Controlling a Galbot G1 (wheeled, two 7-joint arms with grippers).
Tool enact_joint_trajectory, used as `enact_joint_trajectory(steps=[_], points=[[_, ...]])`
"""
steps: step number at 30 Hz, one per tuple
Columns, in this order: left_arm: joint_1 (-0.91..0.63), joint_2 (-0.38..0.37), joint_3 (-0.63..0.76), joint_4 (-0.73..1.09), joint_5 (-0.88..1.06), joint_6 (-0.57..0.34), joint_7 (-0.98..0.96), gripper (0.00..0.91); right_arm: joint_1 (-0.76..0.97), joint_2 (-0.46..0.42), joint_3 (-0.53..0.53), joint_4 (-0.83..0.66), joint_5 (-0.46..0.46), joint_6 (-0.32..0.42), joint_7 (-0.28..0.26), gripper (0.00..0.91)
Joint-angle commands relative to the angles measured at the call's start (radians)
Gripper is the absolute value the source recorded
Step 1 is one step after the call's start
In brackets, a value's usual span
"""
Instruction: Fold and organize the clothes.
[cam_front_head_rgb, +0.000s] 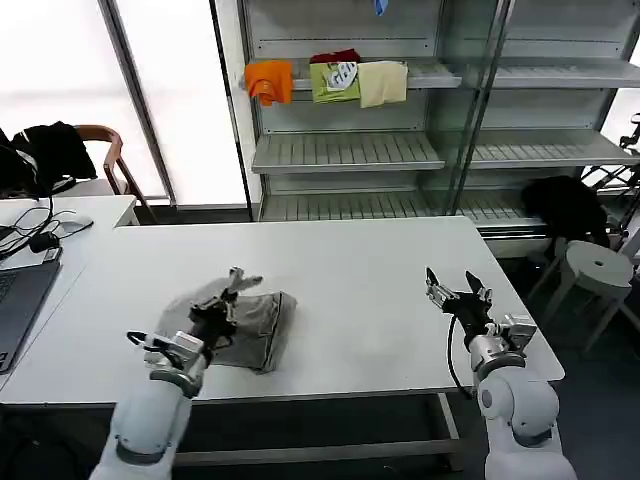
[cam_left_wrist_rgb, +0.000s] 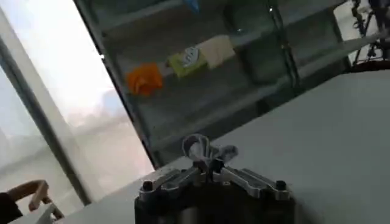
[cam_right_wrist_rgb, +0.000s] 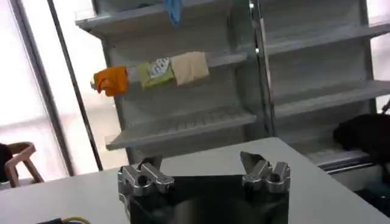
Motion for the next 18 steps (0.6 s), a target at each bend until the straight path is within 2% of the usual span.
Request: enact_joint_trajectory(steps=[1,10,11,12,18], points=[[0.002,-0.084,0.156,0.066,0.058,0.031,-0.058,0.01,-0.001,0.0,-0.002,-0.004,-0.001,0.001,0.0,0.907],[-0.018,-0.136,0.162,0.165,0.07,0.02,-0.142,0.01,-0.006,0.011,-0.012,-0.015,-0.009,0.009,-0.003,0.907],[-0.016,-0.139,0.165,0.169,0.07,0.019,-0.145,0.433,-0.007,0.012,-0.012,-0.016,-0.009,0.01,-0.003,0.907],[-0.014,-0.14,0.169,0.173,0.069,0.017,-0.146,0.907,-0.008,0.014,-0.012,-0.016,-0.009,0.012,-0.004,0.907],[0.0,-0.151,0.196,0.141,0.025,0.029,-0.151,0.907,-0.014,0.02,-0.011,-0.021,-0.013,0.021,-0.006,0.907]])
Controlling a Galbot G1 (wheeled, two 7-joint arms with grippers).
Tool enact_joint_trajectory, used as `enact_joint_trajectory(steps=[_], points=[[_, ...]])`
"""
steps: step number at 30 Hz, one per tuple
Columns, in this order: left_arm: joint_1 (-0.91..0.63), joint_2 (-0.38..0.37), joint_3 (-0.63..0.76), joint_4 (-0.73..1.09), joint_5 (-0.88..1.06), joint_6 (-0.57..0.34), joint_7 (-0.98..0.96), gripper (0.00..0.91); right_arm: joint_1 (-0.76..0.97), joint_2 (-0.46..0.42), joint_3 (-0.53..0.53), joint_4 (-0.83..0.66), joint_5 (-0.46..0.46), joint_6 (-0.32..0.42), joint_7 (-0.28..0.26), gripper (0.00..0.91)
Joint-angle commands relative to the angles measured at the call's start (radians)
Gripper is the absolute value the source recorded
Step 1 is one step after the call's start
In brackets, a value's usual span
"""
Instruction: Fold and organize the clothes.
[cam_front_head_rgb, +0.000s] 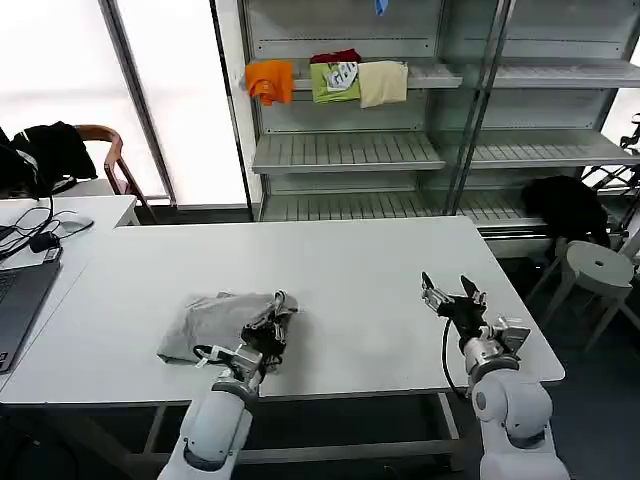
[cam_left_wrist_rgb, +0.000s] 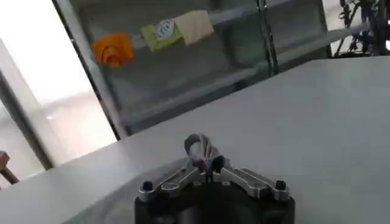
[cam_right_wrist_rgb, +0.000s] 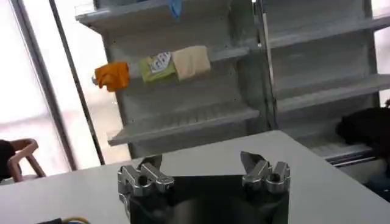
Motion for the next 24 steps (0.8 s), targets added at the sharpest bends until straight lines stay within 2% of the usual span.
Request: enact_joint_trajectory(steps=[1,6,8,10,12,16,19,24], points=[[0.016,-0.033,0.059,0.007,-0.032,0.014,-0.04,0.907,-0.003,0.003,0.001,-0.002,-0.001,0.006,-0.001,0.907],[0.048,-0.009,0.052,-0.165,-0.144,0.008,-0.039,0.907,-0.003,0.005,0.003,0.003,-0.003,0.005,0.001,0.907],[0.048,0.011,-0.014,-0.235,-0.195,0.01,-0.039,0.907,-0.002,0.005,0.004,0.007,-0.003,0.003,0.002,0.907],[0.041,0.063,-0.11,-0.266,-0.241,0.001,-0.021,0.907,-0.005,0.001,0.005,0.013,-0.004,0.002,0.003,0.907],[0.034,0.107,-0.254,-0.245,-0.298,-0.017,0.008,0.907,-0.008,-0.005,0.005,0.017,-0.003,0.001,0.002,0.907],[0.04,0.218,-0.454,-0.115,-0.418,-0.025,0.066,0.907,-0.007,-0.007,0.001,0.013,-0.01,0.0,0.003,0.907],[0.042,0.27,-0.499,-0.035,-0.44,-0.032,0.091,0.907,-0.003,-0.002,-0.01,0.007,-0.02,-0.001,0.002,0.907],[0.042,0.278,-0.482,0.049,-0.428,-0.028,0.101,0.907,0.005,0.004,-0.027,-0.008,-0.037,0.0,0.001,0.907]])
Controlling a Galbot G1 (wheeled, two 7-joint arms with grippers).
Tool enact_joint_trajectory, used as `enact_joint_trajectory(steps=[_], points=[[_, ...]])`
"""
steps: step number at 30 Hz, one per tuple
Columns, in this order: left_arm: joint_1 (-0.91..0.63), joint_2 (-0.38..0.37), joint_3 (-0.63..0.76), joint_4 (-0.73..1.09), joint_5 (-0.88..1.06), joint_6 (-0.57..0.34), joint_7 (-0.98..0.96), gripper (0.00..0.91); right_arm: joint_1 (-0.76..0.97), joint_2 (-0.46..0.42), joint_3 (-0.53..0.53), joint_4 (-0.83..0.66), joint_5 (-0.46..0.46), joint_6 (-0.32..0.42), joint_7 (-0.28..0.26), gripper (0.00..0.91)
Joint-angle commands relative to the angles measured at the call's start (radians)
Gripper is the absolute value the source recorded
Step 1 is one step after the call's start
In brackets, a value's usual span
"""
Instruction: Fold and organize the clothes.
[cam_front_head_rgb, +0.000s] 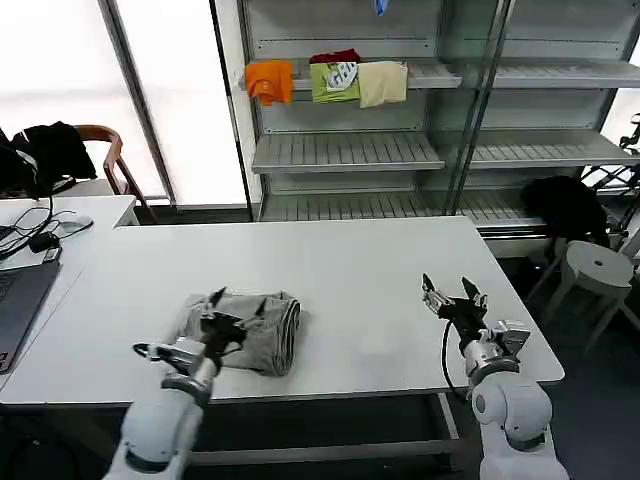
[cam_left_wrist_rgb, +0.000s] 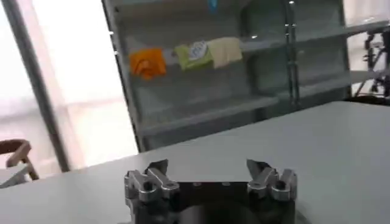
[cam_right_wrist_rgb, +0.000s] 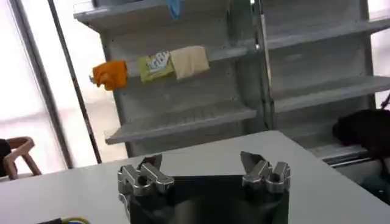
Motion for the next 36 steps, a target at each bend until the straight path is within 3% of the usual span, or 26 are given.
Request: enact_joint_trajectory(steps=[1,27,28,29,30,31,33,36], points=[[0.006,0.13,-0.221,0.163,-0.133,-0.014,0.069,0.907,0.005,0.002,-0.018,-0.013,-0.018,0.0,-0.002,0.907],[0.049,0.06,-0.165,0.214,-0.175,-0.013,0.061,0.907,-0.01,-0.003,-0.008,-0.021,-0.021,0.005,-0.01,0.907],[0.05,0.058,-0.164,0.214,-0.176,-0.012,0.059,0.826,-0.01,-0.003,-0.008,-0.021,-0.021,0.005,-0.01,0.907],[0.049,0.055,-0.163,0.214,-0.175,-0.012,0.058,0.544,-0.01,-0.003,-0.007,-0.02,-0.021,0.005,-0.01,0.907],[0.05,0.054,-0.162,0.213,-0.177,-0.012,0.058,0.383,-0.01,-0.003,-0.007,-0.02,-0.021,0.005,-0.01,0.907],[0.051,0.053,-0.161,0.211,-0.179,-0.01,0.058,0.151,-0.009,-0.003,-0.008,-0.02,-0.021,0.005,-0.009,0.907],[0.054,0.052,-0.16,0.208,-0.182,-0.009,0.063,0.02,-0.009,-0.002,-0.008,-0.019,-0.021,0.005,-0.008,0.907],[0.056,0.05,-0.159,0.204,-0.203,0.006,0.067,0.02,-0.009,0.0,-0.008,-0.019,-0.022,0.005,-0.007,0.907]])
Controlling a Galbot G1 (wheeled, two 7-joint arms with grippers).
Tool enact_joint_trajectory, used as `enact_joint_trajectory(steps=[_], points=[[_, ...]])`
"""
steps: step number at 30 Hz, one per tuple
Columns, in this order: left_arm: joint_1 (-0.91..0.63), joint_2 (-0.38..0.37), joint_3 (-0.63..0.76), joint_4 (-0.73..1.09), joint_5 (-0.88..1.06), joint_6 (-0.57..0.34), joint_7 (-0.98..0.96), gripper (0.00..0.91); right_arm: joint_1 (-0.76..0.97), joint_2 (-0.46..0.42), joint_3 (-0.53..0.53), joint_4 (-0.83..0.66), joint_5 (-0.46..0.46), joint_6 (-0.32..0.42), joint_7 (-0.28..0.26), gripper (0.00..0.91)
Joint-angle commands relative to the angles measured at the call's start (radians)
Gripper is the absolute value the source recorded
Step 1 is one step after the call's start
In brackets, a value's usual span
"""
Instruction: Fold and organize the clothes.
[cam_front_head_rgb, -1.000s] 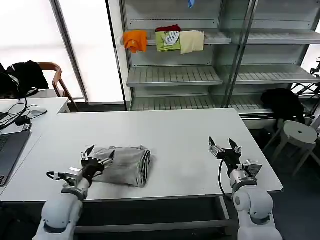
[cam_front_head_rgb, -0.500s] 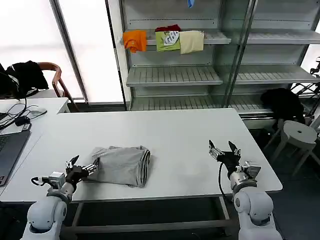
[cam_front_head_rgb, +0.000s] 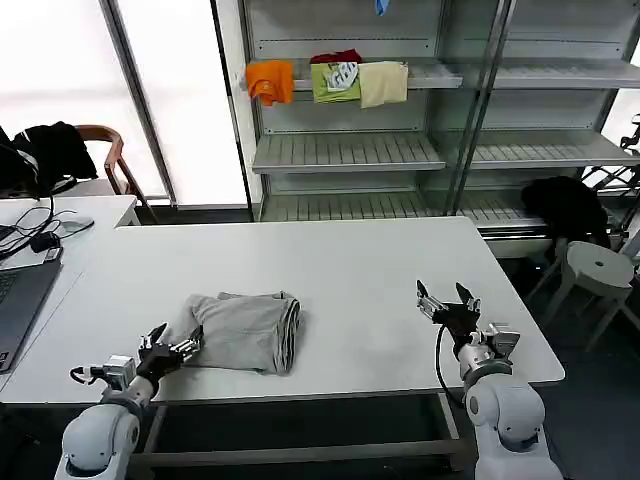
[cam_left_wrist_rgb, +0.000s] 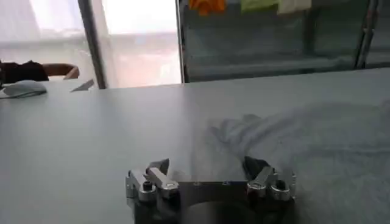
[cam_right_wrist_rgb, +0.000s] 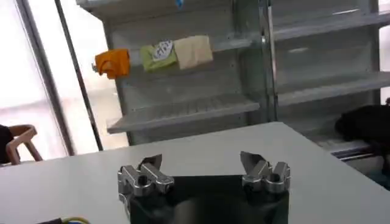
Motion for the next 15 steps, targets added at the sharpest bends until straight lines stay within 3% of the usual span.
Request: enact_joint_trajectory(steps=[1,9,15], points=[[0.009,-0.004,0.001,0.006,-0.033,0.022,0.01,0.02,0.0,0.003,0.0,0.003,-0.002,0.001,0.002,0.907],[0.007,-0.014,0.001,0.005,-0.114,0.029,-0.001,0.02,-0.002,-0.001,0.002,0.009,-0.001,0.001,0.004,0.907],[0.003,-0.021,-0.009,0.0,-0.163,-0.045,-0.033,0.02,-0.005,-0.001,0.001,0.014,-0.002,0.001,0.006,0.907]])
